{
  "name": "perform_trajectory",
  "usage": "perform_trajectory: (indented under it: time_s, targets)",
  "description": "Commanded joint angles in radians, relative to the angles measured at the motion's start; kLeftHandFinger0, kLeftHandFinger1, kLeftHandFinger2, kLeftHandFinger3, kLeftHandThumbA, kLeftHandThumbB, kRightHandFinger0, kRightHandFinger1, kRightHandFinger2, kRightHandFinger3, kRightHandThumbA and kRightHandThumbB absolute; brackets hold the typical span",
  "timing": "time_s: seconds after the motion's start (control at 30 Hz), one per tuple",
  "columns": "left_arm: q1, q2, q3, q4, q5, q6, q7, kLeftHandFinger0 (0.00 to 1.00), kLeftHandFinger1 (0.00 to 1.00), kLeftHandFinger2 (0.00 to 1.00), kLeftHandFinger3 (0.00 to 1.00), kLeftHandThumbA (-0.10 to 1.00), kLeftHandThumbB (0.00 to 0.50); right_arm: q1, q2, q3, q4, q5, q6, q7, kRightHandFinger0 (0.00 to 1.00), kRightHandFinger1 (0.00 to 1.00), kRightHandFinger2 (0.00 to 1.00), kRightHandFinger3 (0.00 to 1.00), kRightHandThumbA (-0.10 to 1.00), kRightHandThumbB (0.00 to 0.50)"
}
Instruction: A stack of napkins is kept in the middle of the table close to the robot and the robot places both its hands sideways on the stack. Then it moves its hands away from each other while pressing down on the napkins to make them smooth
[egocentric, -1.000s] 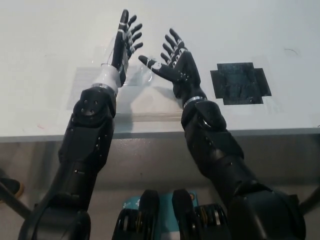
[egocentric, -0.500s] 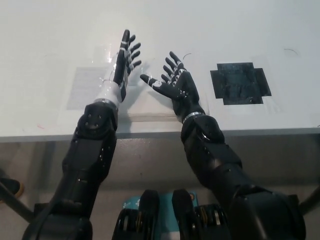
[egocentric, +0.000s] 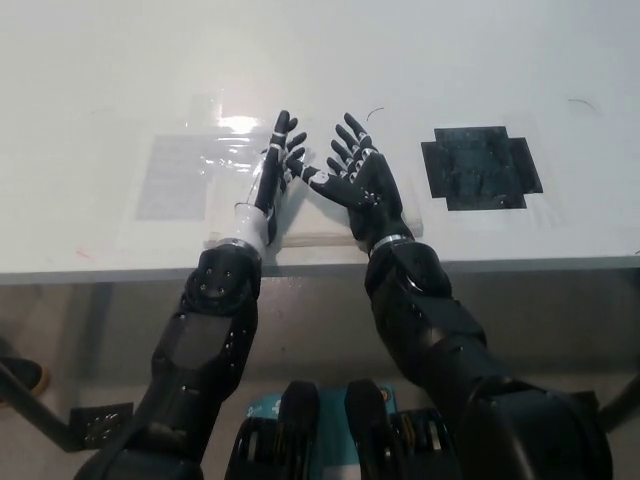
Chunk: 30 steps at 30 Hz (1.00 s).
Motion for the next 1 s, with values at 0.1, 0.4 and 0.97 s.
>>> perform_trajectory:
  time_s: [0.1,0.4,0.97]
  targets:
    - [-0.002,-0.013,-0.027,0.107,0.03,-0.042,0.005,1.0,1.0,1.0,1.0,1.0,0.228,-0.024,0.007,-0.123,0.027,0.127,0.072,0.099,1.0,1.0,1.0,1.0,1.0,0.217]
    - [0.007,0.035,0.009,0.155,-0.008,-0.083,-0.032,1.0,1.0,1.0,1.0,1.0,0.274,0.018,-0.028,-0.173,0.057,0.126,0.123,0.098,1.0,1.0,1.0,1.0,1.0,0.205]
    - [0.041,0.205,0.105,0.101,-0.068,-0.062,-0.078,1.0,1.0,1.0,1.0,1.0,0.266,0.061,-0.144,-0.197,0.037,0.137,0.089,0.122,1.0,1.0,1.0,1.0,1.0,0.214]
